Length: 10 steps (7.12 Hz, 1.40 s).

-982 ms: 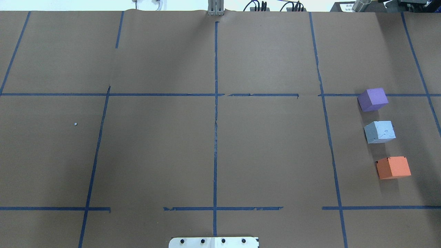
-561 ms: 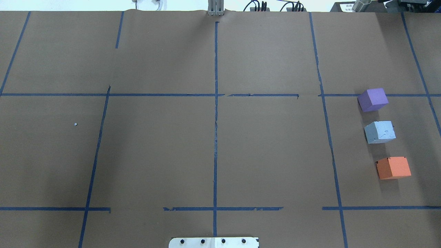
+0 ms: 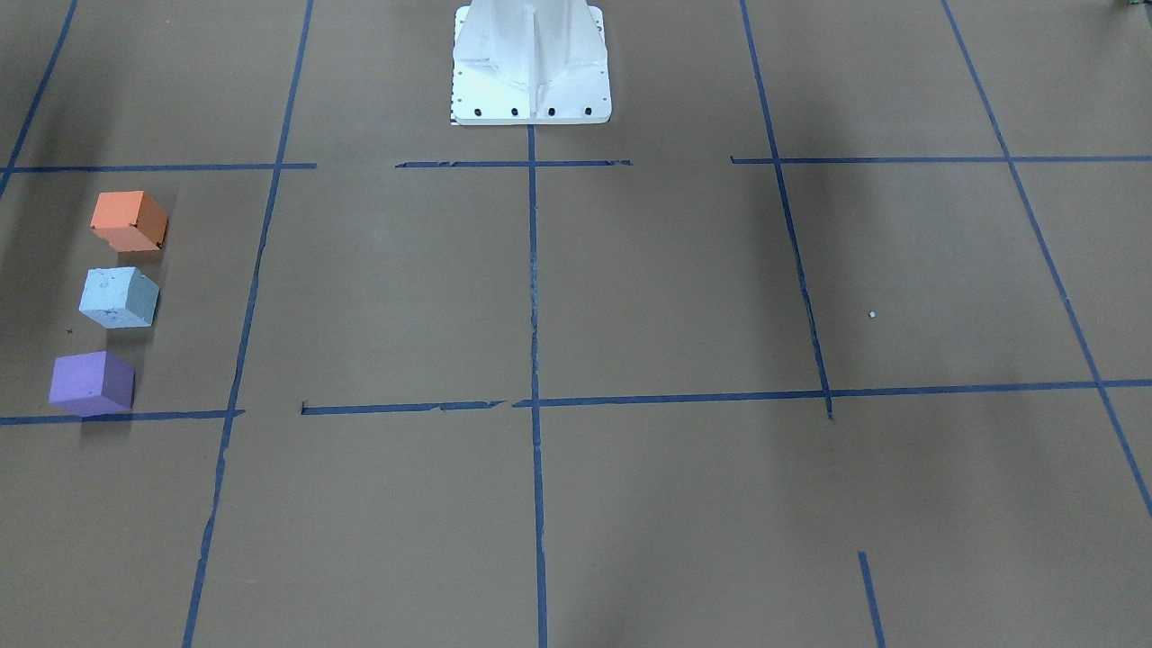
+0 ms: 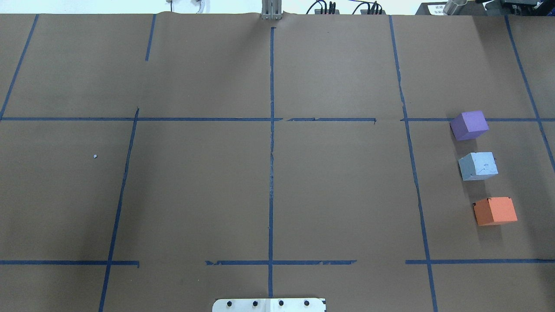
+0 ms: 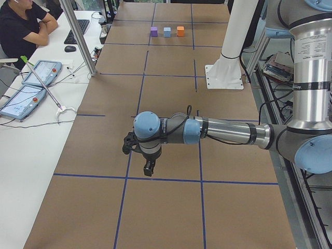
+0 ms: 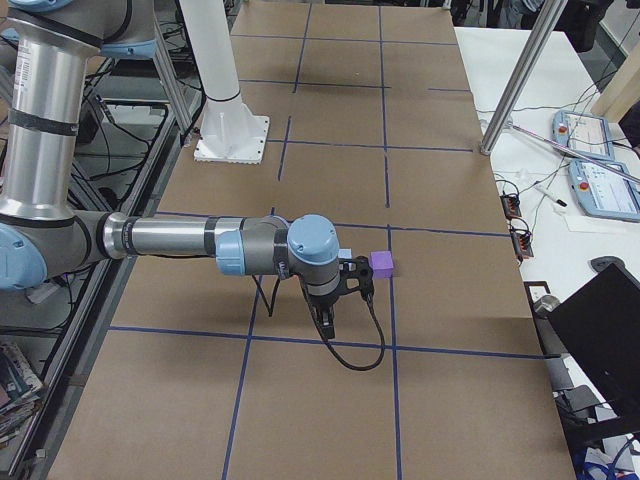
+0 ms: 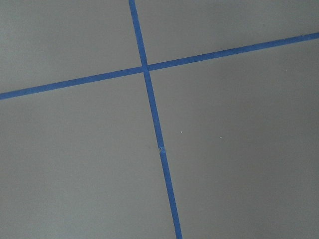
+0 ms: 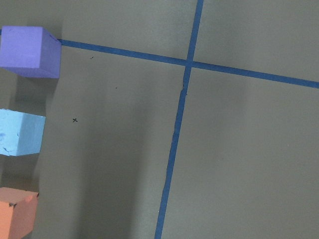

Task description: Place blue block between orange and purple blocks

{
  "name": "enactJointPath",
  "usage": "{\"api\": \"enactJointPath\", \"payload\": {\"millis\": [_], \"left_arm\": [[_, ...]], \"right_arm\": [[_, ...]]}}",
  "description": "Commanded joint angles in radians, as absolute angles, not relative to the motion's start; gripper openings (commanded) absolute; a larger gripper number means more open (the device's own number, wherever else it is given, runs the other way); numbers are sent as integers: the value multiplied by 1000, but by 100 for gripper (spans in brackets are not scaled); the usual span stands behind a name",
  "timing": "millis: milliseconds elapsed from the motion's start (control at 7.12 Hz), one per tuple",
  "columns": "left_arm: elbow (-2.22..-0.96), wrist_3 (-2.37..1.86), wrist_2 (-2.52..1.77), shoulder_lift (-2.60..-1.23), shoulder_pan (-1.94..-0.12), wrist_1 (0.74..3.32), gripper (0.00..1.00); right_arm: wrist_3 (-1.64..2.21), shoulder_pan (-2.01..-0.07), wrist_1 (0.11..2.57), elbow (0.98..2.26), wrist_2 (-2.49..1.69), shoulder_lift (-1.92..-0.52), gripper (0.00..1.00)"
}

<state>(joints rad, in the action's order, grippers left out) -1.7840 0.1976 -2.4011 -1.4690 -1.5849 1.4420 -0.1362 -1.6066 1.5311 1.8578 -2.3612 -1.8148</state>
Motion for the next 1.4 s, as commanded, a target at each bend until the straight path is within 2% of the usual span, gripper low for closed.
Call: {"api": "enactJointPath", "payload": {"millis": [0,1263], "left_arm": [[-1798,186,-2398,-1465,-1586,1436,100],[-1830,196,-2402,-1422,-1578,1503,100]], "right_arm": [[-132,-1606,1534,1856,-2362,-1816,100],[-133,-1606,1523,1850,-2391,-1825,100]]}}
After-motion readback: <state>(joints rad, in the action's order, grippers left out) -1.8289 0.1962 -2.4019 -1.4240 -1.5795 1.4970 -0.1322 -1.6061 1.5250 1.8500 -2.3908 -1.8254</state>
